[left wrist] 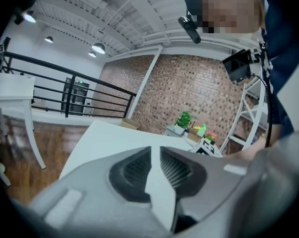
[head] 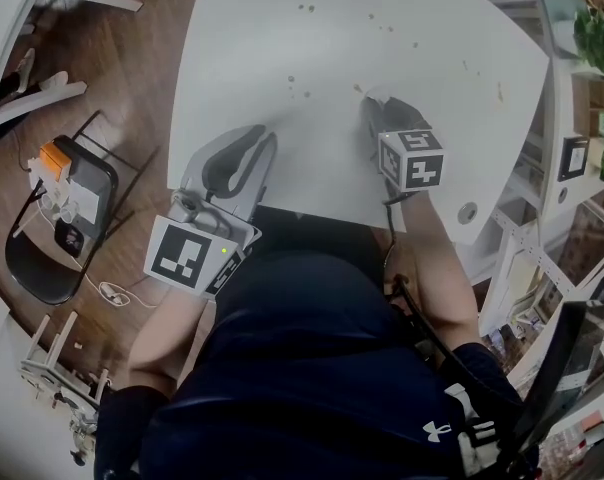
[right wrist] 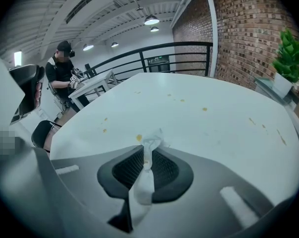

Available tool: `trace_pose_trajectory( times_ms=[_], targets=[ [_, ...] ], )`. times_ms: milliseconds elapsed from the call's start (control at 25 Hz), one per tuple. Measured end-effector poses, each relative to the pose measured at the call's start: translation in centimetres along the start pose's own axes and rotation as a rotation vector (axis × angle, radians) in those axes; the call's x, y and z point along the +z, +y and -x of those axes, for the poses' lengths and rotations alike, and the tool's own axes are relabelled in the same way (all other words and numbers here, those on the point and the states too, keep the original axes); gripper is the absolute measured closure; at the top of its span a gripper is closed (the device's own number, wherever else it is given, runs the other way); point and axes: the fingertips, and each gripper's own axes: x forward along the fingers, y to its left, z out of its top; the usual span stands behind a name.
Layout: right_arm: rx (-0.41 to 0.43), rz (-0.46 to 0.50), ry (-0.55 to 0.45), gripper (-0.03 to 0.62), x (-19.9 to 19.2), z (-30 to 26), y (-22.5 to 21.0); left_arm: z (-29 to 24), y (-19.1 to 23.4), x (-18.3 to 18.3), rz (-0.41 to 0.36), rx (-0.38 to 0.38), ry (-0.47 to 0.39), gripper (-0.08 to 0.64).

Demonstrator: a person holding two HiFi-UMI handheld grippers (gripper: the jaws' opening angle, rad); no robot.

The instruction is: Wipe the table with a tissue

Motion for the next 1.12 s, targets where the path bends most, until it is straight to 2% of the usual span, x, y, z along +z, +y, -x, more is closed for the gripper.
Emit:
trace_pose_trajectory(
  times_ms=[1120],
  targets=[
    [0.000, 0.053, 0.018, 0.549, 1.4, -1.4, 1.2, 2.0, 2.4, 0.0, 0.037, 0.043, -0.031, 0.508]
  ],
)
